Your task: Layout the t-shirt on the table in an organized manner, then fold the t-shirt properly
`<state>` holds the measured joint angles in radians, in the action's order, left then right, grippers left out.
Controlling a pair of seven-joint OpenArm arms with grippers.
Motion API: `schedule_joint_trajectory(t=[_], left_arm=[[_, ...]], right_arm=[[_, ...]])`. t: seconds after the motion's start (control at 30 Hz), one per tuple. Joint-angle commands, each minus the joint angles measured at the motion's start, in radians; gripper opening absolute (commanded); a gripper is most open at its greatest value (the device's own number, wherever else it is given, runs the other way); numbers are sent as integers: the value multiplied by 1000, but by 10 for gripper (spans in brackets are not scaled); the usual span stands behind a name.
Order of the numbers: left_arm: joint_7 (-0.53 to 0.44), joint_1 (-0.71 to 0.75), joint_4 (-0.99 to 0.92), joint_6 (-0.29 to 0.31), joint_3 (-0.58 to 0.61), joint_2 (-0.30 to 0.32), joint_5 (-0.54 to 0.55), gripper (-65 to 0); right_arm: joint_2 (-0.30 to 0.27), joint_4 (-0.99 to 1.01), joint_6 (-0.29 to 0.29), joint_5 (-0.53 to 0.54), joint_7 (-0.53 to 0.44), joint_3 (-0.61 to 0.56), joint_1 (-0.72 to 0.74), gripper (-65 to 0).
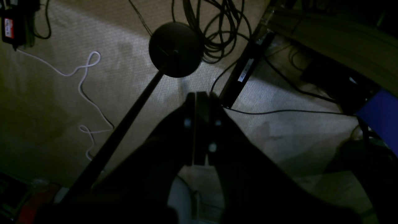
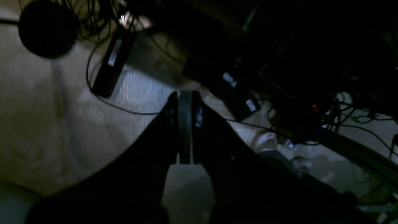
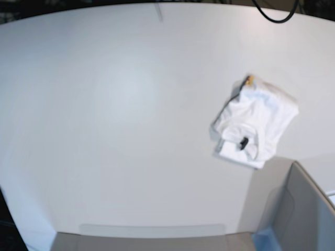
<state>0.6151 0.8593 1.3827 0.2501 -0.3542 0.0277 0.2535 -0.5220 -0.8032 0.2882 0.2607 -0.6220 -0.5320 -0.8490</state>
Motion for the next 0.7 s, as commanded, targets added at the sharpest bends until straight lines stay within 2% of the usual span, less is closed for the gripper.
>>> schedule_joint_trajectory(t=[0.0,0.07,0.17,0.23,0.37,0.43,0.5,0.67], left_arm=[[-2,8,-16,-4,1,4,-6,-650],[-2,-21,-82,-4,13,7,-7,-650],[-36,-79,-236,-4,60,48,-7,-650],[-110,-113,-351,-4,97,61,-7,-650],[-332,-168,-587,-8,182,70,-7,-650],[-435,-211,-724,-8,229,76,-7,-650],[-489,-256,-820,-10,261,88,-7,-650],[-490,-285,-842,-10,286,88,-7,-650]], right_arm=[[-11,23,4,-2,-9,-12,6,-650],[-10,94,4,-2,-8,-38,55,-650],[10,213,4,-2,-8,-73,138,-650],[15,273,3,-2,-8,-87,185,-650],[39,370,1,-2,3,-152,267,-650],[50,411,-31,-2,52,-202,319,-650],[73,439,-80,-2,123,-234,360,-650],[113,446,-151,-2,282,-242,431,-650]])
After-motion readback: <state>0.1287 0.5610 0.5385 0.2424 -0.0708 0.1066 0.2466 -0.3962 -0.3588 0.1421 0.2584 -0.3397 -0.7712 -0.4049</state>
